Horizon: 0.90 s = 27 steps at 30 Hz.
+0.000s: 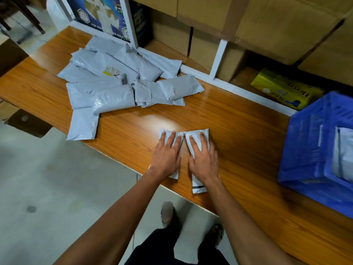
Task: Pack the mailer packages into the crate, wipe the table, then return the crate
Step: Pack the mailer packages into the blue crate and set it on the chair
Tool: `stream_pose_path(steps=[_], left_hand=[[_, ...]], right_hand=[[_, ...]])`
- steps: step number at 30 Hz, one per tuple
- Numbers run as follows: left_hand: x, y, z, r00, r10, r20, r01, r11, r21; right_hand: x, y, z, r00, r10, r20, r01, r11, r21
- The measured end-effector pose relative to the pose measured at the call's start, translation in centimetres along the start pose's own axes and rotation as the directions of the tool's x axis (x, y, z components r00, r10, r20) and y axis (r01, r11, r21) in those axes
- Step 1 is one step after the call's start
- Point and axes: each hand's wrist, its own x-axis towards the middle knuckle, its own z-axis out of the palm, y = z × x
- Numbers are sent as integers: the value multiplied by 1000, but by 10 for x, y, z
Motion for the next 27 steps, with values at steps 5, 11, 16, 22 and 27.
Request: stream_pose_path(steps=[5,11,16,22,27], left_hand=[[8,75,-47,994,101,-35,-104,988,-110],[28,206,-119,906,302,-296,-327,945,-35],[34,330,-140,843,375,-385,-427,902,-56],[47,472,-115,861,416,-293,-467,875,-131],[69,567,-76,880,446,-164,-473,860,-193]], right_hand=[[-27,57,-66,989,108,-102,-106,994,28],[-48,151,-172,914,237,-330,-223,972,78],[-86,259,-224,871,307,-384,-273,951,143],[-135,401,-235,828,407,-387,-352,913,208],[-157,505,-221,831,482,-278,-432,874,225]])
